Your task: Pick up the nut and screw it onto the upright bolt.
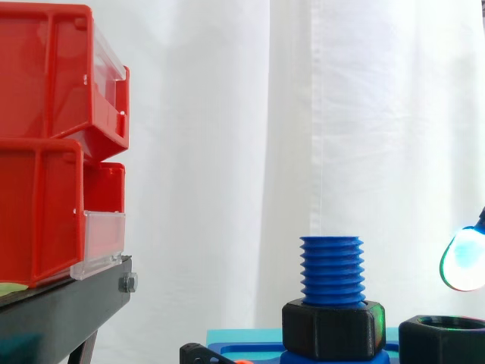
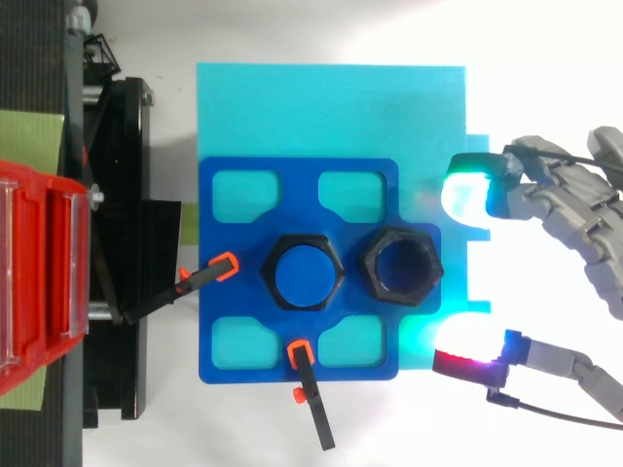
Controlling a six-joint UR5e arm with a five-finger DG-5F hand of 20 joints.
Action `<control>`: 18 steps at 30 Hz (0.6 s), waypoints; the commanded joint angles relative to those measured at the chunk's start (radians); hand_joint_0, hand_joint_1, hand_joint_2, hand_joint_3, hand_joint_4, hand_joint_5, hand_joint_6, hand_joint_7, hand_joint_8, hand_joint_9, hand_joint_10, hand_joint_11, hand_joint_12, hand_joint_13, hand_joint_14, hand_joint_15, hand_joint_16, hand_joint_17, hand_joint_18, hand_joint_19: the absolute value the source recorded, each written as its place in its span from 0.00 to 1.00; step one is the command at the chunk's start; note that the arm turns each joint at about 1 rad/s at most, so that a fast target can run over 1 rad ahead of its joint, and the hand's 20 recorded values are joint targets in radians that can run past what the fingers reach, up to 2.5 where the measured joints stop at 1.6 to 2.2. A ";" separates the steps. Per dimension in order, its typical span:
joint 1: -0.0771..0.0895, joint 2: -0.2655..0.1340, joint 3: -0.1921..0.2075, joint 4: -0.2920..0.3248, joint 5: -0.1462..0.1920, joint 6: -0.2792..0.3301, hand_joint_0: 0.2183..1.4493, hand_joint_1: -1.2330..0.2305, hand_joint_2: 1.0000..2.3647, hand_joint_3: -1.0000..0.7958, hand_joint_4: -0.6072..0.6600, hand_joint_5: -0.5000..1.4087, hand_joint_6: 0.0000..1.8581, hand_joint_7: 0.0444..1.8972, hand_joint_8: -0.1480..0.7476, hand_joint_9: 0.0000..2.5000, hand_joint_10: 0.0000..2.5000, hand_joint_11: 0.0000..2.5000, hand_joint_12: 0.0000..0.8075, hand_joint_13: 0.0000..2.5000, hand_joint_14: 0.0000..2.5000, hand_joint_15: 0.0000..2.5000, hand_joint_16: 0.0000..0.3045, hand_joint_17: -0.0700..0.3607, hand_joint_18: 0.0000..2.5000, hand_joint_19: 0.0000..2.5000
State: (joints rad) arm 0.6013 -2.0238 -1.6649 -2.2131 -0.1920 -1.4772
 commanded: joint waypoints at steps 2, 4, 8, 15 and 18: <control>0.000 -0.021 0.000 0.013 0.011 -0.003 0.19 0.32 0.00 0.28 0.61 0.14 0.27 0.38 0.45 0.13 0.00 0.00 0.40 0.16 0.00 0.00 0.12 0.35 0.06 0.00; 0.000 -0.032 0.000 0.019 0.013 0.002 0.19 0.32 0.00 0.28 0.61 0.14 0.27 0.39 0.45 0.13 0.00 0.00 0.41 0.16 0.00 0.00 0.12 0.35 0.06 0.00; 0.002 -0.062 0.004 0.082 0.006 -0.006 0.18 0.32 0.00 0.28 0.62 0.14 0.27 0.39 0.45 0.13 0.00 0.00 0.42 0.16 0.00 0.00 0.12 0.36 0.06 0.00; 0.002 -0.062 0.008 0.096 0.005 -0.046 0.17 0.32 0.00 0.28 0.62 0.14 0.27 0.39 0.46 0.13 0.00 0.00 0.42 0.16 0.00 0.00 0.13 0.36 0.06 0.00; 0.002 -0.062 0.008 0.098 0.005 -0.048 0.17 0.33 0.00 0.28 0.62 0.13 0.27 0.39 0.46 0.13 0.00 0.00 0.43 0.16 0.00 0.00 0.13 0.37 0.06 0.00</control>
State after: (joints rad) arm 0.6028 -2.0858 -1.6571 -2.1184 -0.1865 -1.5216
